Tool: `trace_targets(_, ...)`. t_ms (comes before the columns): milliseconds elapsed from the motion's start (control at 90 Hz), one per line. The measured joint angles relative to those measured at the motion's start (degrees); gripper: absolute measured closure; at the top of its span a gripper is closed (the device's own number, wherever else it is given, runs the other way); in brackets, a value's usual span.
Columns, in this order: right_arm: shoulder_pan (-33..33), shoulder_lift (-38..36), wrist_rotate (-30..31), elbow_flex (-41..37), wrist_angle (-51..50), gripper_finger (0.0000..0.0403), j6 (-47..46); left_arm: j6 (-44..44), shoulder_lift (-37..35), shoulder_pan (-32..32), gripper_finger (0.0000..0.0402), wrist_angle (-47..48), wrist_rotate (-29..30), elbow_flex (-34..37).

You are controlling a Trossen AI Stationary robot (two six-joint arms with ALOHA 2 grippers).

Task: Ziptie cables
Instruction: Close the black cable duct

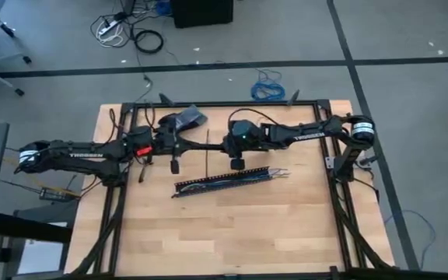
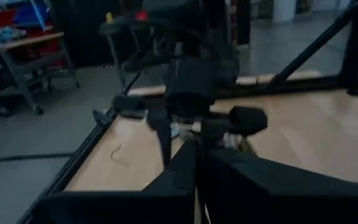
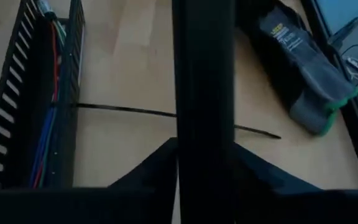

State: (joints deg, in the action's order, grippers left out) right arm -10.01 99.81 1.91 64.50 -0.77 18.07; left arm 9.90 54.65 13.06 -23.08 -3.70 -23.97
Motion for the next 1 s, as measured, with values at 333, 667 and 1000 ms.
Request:
trace_targets(333,0.3,0.0,1.0,0.0,-0.3,0.0284,0.0,0.3,0.0,0.0,0.0401,2.9,3.9,0.0)
trace_targets(667,0.1,-0.1,4.7,0.0,-1.3,0.0264,1.0,0.4,0.0,0.0,0.0402,5.7,5.3,0.0)
trace_targets(1000,0.5,-2.1,7.7,0.0,-6.7,0.0265,3.0,0.6,0.0,0.0,0.0402,7.7,6.7,0.0)
